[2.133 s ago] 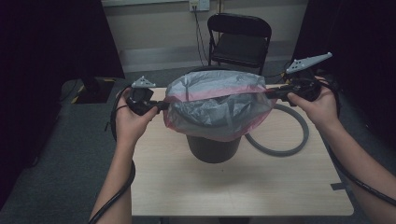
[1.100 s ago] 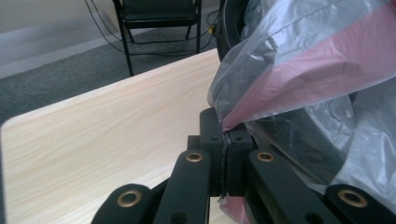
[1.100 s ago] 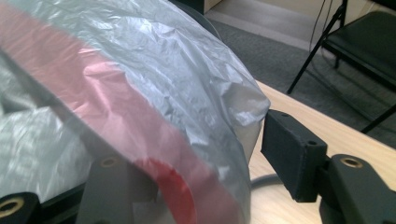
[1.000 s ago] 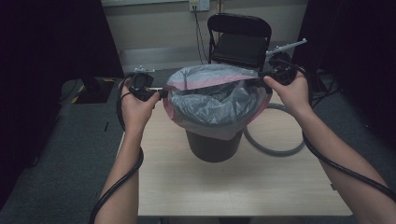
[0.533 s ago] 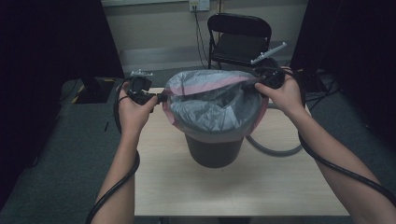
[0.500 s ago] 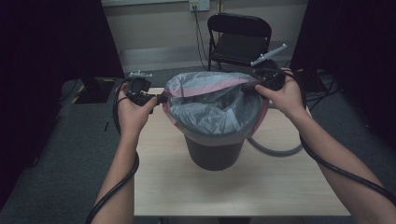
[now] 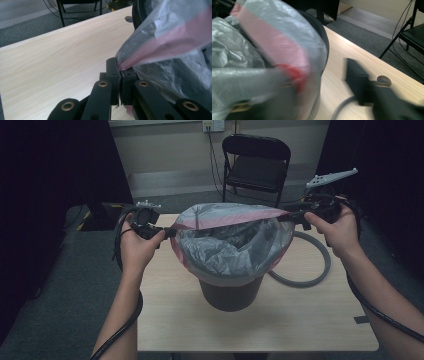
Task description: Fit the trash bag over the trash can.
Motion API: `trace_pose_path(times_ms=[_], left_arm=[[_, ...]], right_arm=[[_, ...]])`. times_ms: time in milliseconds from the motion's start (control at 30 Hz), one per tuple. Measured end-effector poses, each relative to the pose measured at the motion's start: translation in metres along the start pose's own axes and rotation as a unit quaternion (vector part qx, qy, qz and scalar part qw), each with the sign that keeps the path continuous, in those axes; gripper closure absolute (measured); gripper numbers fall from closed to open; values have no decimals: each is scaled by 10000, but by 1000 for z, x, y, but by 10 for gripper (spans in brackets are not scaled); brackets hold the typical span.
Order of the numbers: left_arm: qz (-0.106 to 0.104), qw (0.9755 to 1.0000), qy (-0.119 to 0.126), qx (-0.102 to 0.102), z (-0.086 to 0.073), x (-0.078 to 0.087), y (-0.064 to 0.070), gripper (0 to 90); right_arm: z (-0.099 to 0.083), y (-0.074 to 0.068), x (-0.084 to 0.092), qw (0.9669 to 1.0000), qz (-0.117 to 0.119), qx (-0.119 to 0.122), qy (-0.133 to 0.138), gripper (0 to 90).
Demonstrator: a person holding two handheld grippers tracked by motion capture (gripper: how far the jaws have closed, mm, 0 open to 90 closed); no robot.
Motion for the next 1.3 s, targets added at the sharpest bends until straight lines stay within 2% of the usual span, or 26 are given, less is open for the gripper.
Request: trace_pose_path(times_ms=[67, 167, 267, 333, 400, 433, 467, 500, 533, 633, 667, 733, 800, 833, 933, 967, 1000, 1033, 1067, 1100, 1133, 1167, 1200, 1233, 1267, 1300], left_arm=[[49, 10000, -73, -44, -1, -3, 1, 881], [41, 9998, -173, -6, -4, -10, 3, 889], [-107, 9998, -154, 40, -6, -15, 6, 892], [-196, 9997, -59, 95, -5, -19, 7, 894], [-67, 9998, -205, -10, -6, -24, 6, 897], [-21, 9992, -383, -136, -10, -29, 5, 900], [-72, 9992, -378, -108, -12, -36, 4, 900], [-196, 9993, -297, 124, -13, -43, 5, 900], [-303, 9988, -303, 219, -15, -48, 4, 900], [-410, 9983, -295, 305, -16, -57, 7, 900], [-528, 9974, -347, 336, -17, -63, 7, 900], [-346, 9985, -226, 359, -13, -62, 4, 900], [-477, 9982, 170, 312, -8, -58, 5, 900], [-501, 9976, 334, 347, -7, -56, 5, 900], [-545, 9977, 304, 254, -12, -58, 7, 900], [-542, 9975, 232, 379, -17, -60, 5, 900], [-440, 9983, 5, 375, -23, -65, 3, 900], [-374, 9986, -172, 339, -31, -69, 0, 900], [-502, 9979, -51, 406, -33, -74, 1, 900], [-586, 9972, 7, 473, -34, -76, 0, 900], [-592, 9967, 22, 549, -34, -76, -1, 900], [-543, 9972, 54, 502, -32, -75, -1, 900], [-511, 9972, 238, 485, -28, -73, 0, 900], [-606, 9955, 475, 550, -23, -70, 2, 900], [-738, 9930, 681, 630, -18, -66, 5, 900], [-773, 9917, 813, 626, -14, -62, 8, 900]], right_arm=[[-3, 5, -5, 9999, -166, 45, -8, 731], [-9, 17, -21, 9992, -347, -98, -148, 760], [-19, 29, -42, 9978, -202, -527, -347, 802], [-24, 32, -54, 9970, -37, -677, -384, 843], [-25, 32, -59, 9972, 28, -646, -367, 875], [-25, 30, -61, 9975, 35, -602, -377, 887], [-25, 28, -63, 9976, 71, -563, -395, 894], [-25, 26, -64, 9976, 106, -562, -403, 894], [-25, 25, -65, 9978, 87, -526, -384, 893], [-24, 24, -64, 9986, 6, -427, -316, 858], [-24, 25, -63, 9986, 21, -459, -252, 856], [-26, 29, -63, 9974, 187, -691, -104, 864], [-33, 33, -67, 9948, 395, -934, 15, 900], [-38, 35, -72, 9946, 378, -963, 34, 900], [-43, 36, -78, 9912, 498, -1201, 243, 900], [-40, 35, -77, 9940, 318, -1016, 257, 900], [-35, 34, -73, 9968, 131, -716, 320, 898], [-28, 31, -67, 9975, 45, -498, 493, 867], [-20, 28, -59, 9970, 8, -377, 678, 856], [-15, 26, -54, 9972, -95, -223, 703, 852], [-12, 23, -53, 9975, -219, -19, 668, 864], [-13, 23, -55, 9978, -352, 117, 548, 896], [-15, 25, -59, 9981, -355, 60, 503, 900], [-18, 30, -64, 9985, -294, -114, 450, 900], [-24, 37, -72, 9980, -153, -446, 411, 900], [-31, 42, -80, 9956, 127, -833, 410, 900]])
Point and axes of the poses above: each handheld gripper's, and its own axes: x roughly backward along the jaws, z roughly out of its top, y roughly to its right, the point moved 8 cm from there along -x, roughly forward along the jaws, and after that the axes turned 9 degrees about -x, right-handed, at the moved point
